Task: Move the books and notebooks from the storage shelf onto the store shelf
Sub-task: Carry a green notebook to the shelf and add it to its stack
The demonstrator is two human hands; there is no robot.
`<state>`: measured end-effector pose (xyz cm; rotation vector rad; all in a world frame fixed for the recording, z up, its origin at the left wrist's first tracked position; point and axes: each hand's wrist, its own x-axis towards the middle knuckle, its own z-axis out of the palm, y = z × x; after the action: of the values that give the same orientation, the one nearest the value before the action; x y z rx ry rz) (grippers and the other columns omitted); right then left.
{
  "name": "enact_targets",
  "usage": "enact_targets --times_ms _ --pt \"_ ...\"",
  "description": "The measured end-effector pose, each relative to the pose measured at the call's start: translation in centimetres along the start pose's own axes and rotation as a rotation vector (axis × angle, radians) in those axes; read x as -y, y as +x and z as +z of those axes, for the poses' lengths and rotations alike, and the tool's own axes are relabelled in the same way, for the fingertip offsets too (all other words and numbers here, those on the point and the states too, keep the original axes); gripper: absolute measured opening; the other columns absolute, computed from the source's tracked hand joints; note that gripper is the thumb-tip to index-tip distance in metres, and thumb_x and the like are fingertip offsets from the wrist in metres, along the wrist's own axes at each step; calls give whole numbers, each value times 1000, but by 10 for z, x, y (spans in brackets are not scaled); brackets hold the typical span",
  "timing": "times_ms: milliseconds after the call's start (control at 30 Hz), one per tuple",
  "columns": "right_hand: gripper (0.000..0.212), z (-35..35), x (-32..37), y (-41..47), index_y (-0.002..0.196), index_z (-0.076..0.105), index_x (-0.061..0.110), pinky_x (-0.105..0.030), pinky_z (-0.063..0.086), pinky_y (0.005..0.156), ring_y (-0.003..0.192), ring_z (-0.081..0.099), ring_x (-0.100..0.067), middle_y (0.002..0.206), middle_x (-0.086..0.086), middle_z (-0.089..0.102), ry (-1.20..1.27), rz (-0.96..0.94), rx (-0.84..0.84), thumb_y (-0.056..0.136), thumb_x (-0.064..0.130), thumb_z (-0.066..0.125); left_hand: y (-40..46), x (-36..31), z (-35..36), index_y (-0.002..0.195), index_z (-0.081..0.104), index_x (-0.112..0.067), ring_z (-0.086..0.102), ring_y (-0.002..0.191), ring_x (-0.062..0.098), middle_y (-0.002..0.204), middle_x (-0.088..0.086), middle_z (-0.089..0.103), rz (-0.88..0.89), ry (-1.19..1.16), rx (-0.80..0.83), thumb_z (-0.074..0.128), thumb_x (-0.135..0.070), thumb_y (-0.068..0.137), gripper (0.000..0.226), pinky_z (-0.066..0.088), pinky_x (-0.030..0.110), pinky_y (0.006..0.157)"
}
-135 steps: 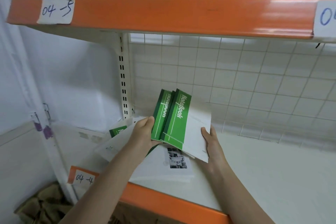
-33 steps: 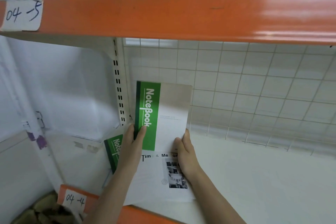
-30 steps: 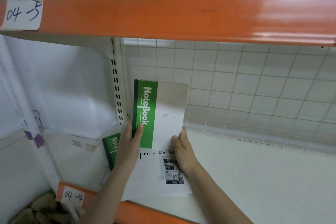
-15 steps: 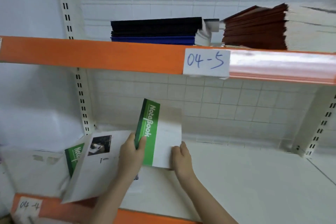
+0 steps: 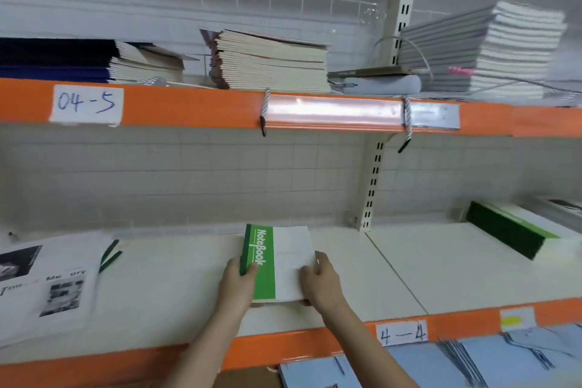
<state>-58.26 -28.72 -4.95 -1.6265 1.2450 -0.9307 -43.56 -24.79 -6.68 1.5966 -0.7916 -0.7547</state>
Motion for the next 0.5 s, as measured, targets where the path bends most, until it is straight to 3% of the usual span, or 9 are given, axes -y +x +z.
enact_targets --times_ms 133,267,300,400,500 --pt "13 -52 -13 -5 103 43 16 -55 53 78 94 58 -32 92 -2 54 -15 -25 -41 92 10 42 -25 -14 48 108 49 -18 62 96 32 110 13 63 -4 -26 17 44 -17 99 10 55 47 79" --pt "17 -96 -28 -13 104 44 20 -54 53 78 89 58 -30 90 0 54 8 -31 -89 91 8 42 -55 -27 86 113 41 -20 62 91 29 110 10 59 -24 -7 130 32 -17 102 15 54 33 55" --pt "18 -105 -32 -16 104 44 20 -53 53 80 90 57 -30 92 -1 54 12 -32 -94 92 8 42 -60 -27 94 114 41 -21 62 92 30 111 9 59 -26 3 149 32 -17 103 15 55 34 56" --pt "26 -132 -45 -20 117 48 13 -41 50 86 93 52 -24 103 -5 55 -9 -45 -114 93 6 41 -69 -25 121 116 44 -20 61 99 30 112 7 60 -5 37 139 32 -16 102 19 54 45 82" --pt "35 -156 -56 -20 128 47 7 -32 46 86 96 50 -20 107 -3 53 -15 -23 -126 94 6 41 -77 -27 147 110 44 -22 63 96 34 109 11 61 -20 10 150 34 -15 101 16 55 48 80"
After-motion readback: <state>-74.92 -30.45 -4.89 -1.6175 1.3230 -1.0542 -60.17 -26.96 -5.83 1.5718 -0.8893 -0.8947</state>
